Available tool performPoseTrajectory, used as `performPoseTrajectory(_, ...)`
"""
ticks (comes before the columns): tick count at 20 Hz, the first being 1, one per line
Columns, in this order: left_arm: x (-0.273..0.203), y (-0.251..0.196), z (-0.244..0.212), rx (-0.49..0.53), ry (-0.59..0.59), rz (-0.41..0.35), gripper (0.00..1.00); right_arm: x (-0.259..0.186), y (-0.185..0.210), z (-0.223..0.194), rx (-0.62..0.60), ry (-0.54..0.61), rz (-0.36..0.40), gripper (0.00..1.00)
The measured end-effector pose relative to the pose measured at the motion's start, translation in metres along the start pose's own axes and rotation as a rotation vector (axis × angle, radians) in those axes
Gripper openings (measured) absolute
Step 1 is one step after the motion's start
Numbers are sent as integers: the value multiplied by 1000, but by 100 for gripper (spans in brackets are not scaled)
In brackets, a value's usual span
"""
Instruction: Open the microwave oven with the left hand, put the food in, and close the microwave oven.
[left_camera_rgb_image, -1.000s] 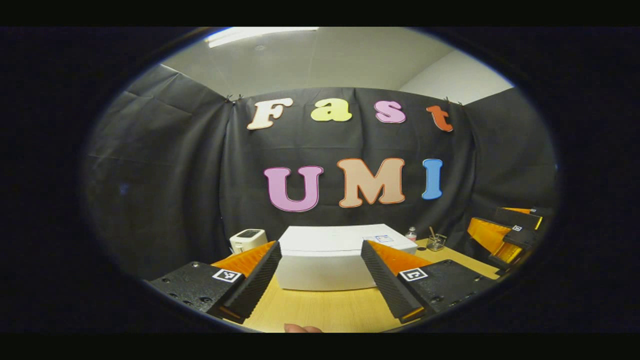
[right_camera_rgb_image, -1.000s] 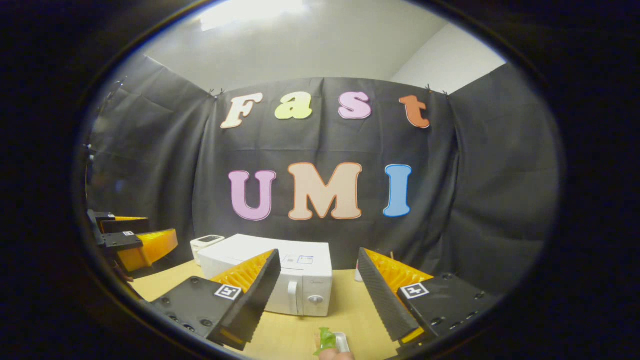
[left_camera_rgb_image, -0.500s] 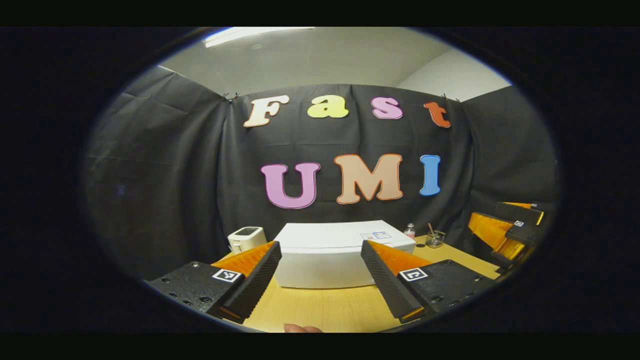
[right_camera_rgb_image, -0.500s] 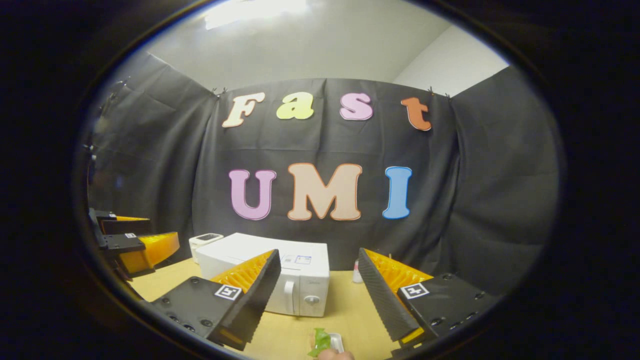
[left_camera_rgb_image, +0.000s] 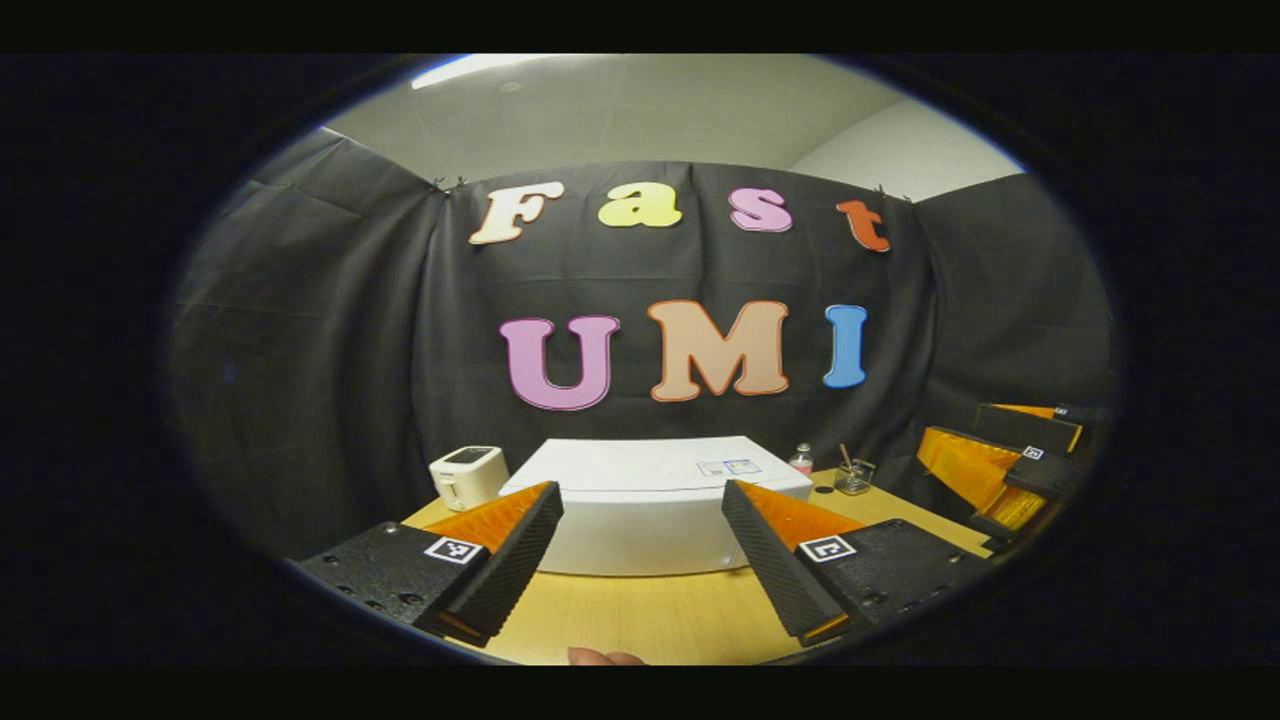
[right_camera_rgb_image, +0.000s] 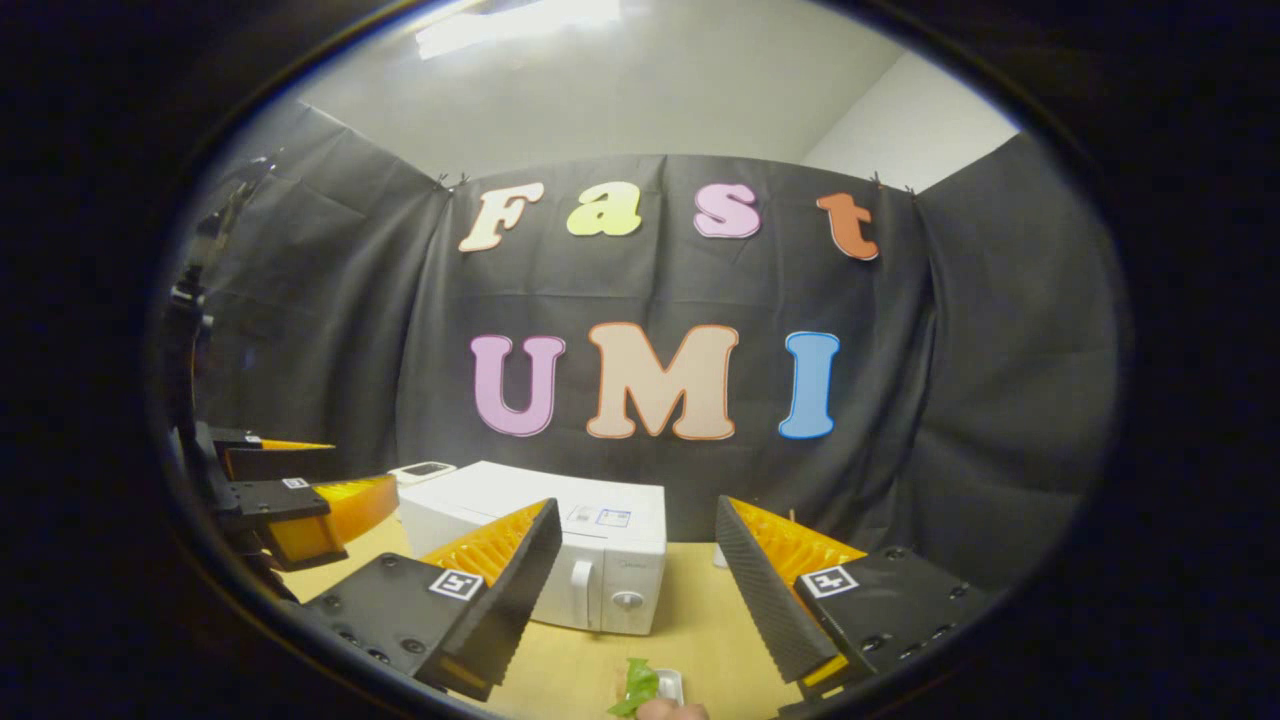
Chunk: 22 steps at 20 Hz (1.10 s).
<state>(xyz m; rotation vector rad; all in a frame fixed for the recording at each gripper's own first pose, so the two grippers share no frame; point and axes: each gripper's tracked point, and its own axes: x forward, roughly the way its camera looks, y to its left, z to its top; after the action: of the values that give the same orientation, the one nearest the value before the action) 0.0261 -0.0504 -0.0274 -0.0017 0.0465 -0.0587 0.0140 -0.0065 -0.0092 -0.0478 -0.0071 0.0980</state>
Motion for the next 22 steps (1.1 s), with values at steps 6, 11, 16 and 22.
performPoseTrajectory(6,20,-26,-28,-24,42,-27,99,6,-15,-1,-22,-9,-18,97)
performPoseTrajectory(11,51,-67,-87,21,52,-113,99,2,-28,-4,-15,-1,-18,96)
performPoseTrajectory(16,90,-101,-164,40,143,-162,99,-10,-56,-12,-42,4,-39,99)
performPoseTrajectory(22,131,-124,-237,50,305,-148,100,-15,-95,-15,-92,10,-95,96)
